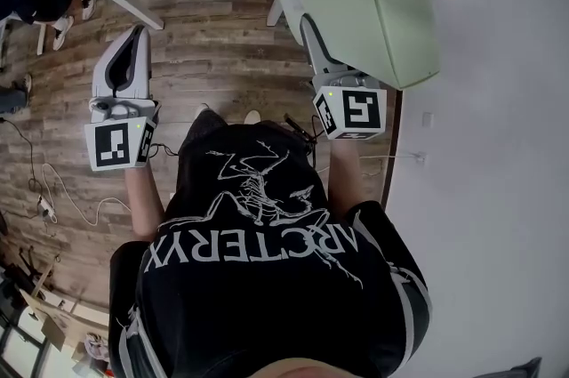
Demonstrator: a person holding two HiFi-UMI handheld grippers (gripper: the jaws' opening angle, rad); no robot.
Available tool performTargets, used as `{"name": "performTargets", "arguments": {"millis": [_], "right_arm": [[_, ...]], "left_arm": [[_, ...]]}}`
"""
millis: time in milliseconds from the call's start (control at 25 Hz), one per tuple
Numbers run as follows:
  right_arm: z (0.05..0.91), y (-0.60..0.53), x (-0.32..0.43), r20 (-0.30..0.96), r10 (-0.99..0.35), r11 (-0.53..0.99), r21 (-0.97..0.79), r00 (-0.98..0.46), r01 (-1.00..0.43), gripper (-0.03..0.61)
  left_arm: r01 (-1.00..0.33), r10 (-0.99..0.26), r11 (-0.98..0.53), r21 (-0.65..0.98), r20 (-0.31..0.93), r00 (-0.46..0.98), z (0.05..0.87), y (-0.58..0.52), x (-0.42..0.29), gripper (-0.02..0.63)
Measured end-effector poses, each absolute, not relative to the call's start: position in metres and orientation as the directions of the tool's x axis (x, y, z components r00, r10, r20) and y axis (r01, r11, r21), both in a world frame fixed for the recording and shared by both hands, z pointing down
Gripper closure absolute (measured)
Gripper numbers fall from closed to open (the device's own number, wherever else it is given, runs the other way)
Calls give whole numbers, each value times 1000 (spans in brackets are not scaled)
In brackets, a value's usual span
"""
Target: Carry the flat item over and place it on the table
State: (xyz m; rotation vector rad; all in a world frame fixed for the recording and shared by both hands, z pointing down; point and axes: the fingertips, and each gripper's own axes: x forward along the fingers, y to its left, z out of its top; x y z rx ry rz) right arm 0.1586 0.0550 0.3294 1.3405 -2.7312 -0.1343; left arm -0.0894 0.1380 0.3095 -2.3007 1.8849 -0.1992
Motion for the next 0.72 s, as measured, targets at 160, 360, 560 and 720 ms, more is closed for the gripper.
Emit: {"name": "performTargets", "arguments": {"millis": [160,360,560,720], "right_arm": [[332,35,156,58,-789,614,118,-611,-781,316],[337,4,133,64,-785,620,108,-616,-777,316],[345,-43,94,81,-797,604,121,-599,-788,317],[350,-97,58,100,-822,569,111,-560,-815,318]], "left_arm": [[-960,-981,-195,-201,18,196,314,120,-89,603],[-961,-980,-199,-189,24,198,319,86,-108,603],[-958,-972,-232,-166,23,232,330,34,-145,603],[-951,-964,-266,-157,15,267,332,-20,-183,603]]}}
